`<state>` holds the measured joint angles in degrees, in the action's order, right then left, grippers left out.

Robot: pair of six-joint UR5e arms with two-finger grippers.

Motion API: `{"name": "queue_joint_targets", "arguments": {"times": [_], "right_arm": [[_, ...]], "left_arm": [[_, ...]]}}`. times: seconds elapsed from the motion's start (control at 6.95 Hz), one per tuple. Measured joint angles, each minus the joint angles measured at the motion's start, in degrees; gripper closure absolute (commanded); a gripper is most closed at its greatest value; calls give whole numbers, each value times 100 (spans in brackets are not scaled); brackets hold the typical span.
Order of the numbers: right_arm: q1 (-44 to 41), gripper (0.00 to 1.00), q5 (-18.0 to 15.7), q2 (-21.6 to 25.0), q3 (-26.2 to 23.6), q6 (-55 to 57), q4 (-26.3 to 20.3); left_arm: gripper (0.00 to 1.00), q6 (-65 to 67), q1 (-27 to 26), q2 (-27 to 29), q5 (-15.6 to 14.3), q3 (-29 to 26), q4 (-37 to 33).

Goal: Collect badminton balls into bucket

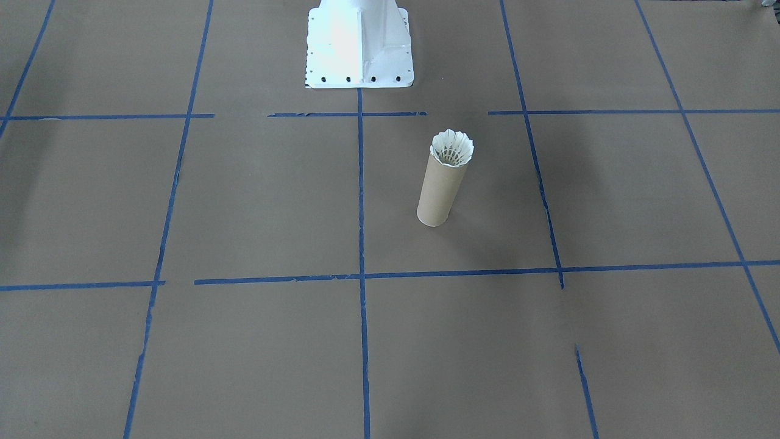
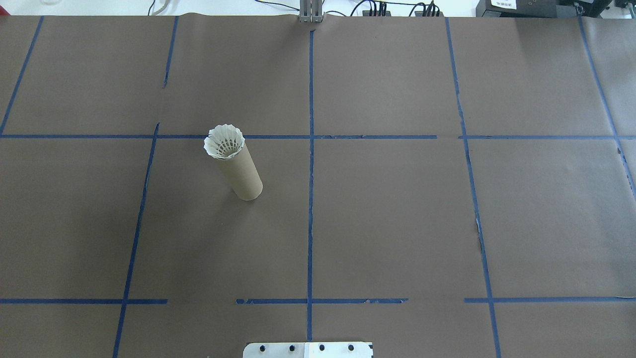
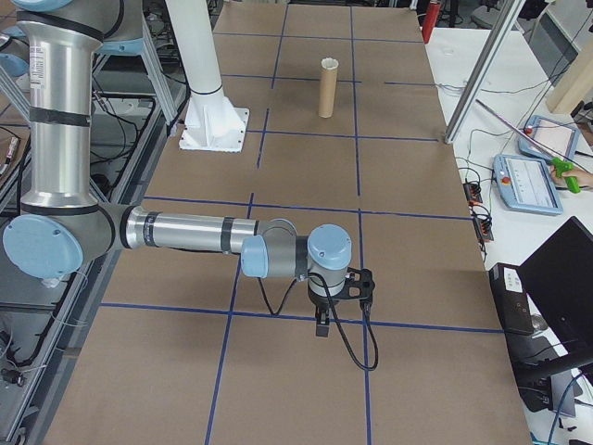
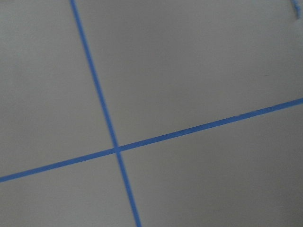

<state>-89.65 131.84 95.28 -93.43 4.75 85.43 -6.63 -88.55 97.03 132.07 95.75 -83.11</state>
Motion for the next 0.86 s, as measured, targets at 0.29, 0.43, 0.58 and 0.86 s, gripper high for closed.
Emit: {"name": "queue_joint_targets", "arguments": {"times": [0.29, 0.43, 0.58, 0.86], "right_arm": [[0, 0, 0, 0, 0, 0, 0], [0, 0, 0, 0, 0, 0, 0], [0, 0, 0, 0, 0, 0, 0], [0, 0, 0, 0, 0, 0, 0]], "left_arm": [[0, -190, -350, -614, -3, -318, -237], [0, -192, -383, -823, -3, -449, -467], [0, -146, -388, -864, 0, -602, -610], [0, 198, -386, -827, 35, -631, -733]]}}
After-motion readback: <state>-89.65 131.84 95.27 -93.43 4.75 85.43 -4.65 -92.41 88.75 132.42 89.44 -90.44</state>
